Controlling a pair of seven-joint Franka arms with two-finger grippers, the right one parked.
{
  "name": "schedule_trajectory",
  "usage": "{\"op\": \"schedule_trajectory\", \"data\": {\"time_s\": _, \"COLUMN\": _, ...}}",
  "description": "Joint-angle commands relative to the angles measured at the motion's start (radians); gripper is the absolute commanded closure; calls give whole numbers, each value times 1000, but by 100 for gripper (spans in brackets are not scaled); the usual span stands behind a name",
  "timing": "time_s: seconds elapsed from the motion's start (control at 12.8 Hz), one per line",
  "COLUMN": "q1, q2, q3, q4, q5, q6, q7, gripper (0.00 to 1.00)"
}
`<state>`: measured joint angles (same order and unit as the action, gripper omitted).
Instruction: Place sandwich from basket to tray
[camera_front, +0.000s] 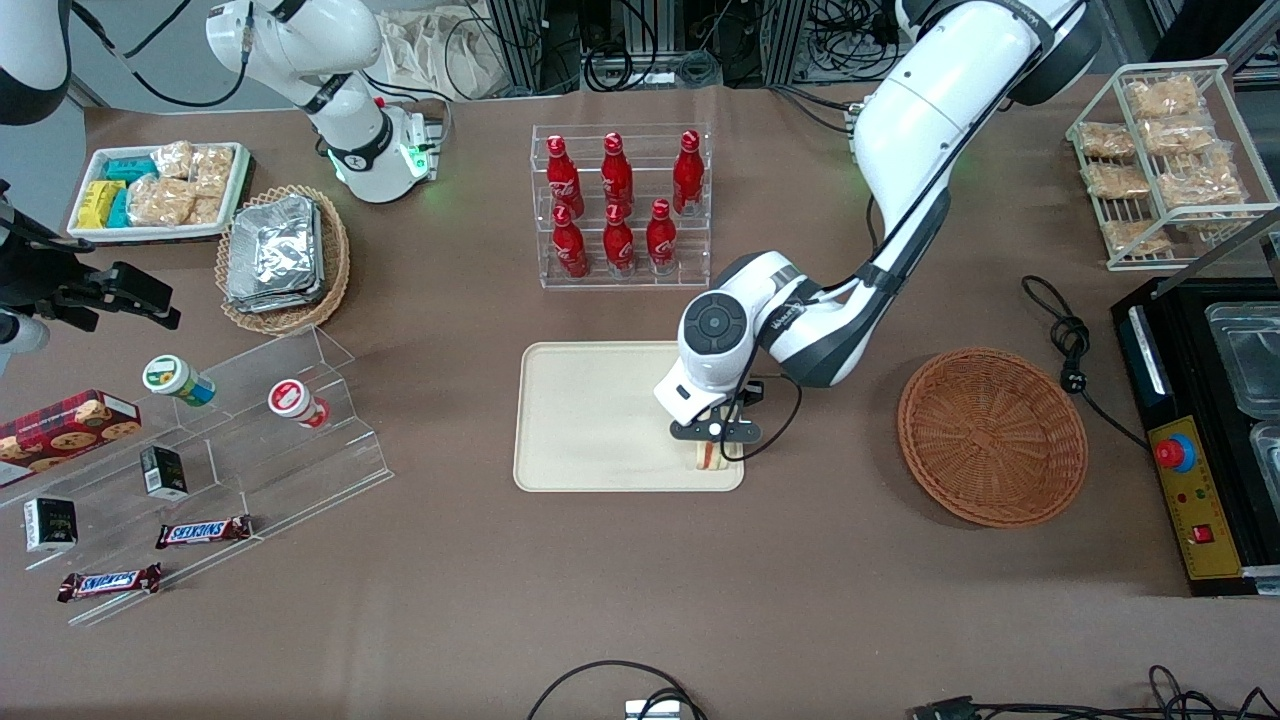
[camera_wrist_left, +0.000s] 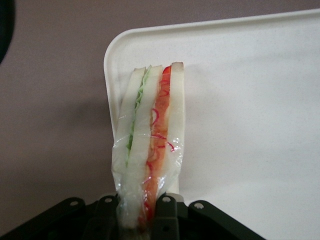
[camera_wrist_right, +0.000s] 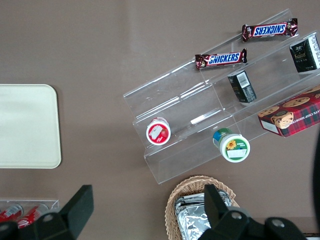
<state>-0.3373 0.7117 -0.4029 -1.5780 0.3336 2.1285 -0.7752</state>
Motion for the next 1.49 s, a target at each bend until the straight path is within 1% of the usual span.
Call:
{"op": "schedule_trajectory", "data": {"time_s": 0.0, "q1": -26, "q2": 17, "q3": 29, "q4": 29, "q5": 21, "q6": 17, "q7": -29, "gripper": 83}}
{"op": "schedule_trajectory", "data": {"time_s": 0.08, "q1": -26, "q2": 17, "q3": 29, "q4": 24, "q5": 27, "q6": 37, "q7": -27, "gripper": 16}}
{"op": "schedule_trajectory", "data": {"time_s": 0.16, "q1": -26, "q2": 15, "q3": 33, "q4": 21, "q5": 27, "q6": 59, "q7": -24, "gripper": 0}}
{"op": "schedule_trajectory", "data": {"time_s": 0.7, "q1": -28, "q2": -15, "q3": 50, "q4": 24, "q5": 12, "q6": 64, "q7": -24, "gripper": 0}}
{"op": "schedule_trajectory", "data": {"time_s": 0.94, "q1": -28, "q2": -49, "q3": 90, "q4": 30, "q5": 4, "q6": 67, "q7": 16, "gripper": 0}}
{"op": "schedule_trajectory", "data": {"time_s": 1.02, "q1": -28, "q2": -72, "q3": 99, "q4": 27, "q5": -22, "q6": 65, "q7": 54, "gripper": 0}}
{"op": "schedule_trajectory", "data": {"time_s": 1.33, "q1": -19, "q2": -167, "q3": 214, "q4": 23, "q5": -236, "q6": 61, "q7": 298, "gripper": 0}}
{"op": "schedule_trajectory", "data": {"time_s": 1.41, "q1": -12, "q2": -193, "q3": 234, "q4": 18, "q5": -248, "q6": 56, "q7": 327, "gripper": 0}}
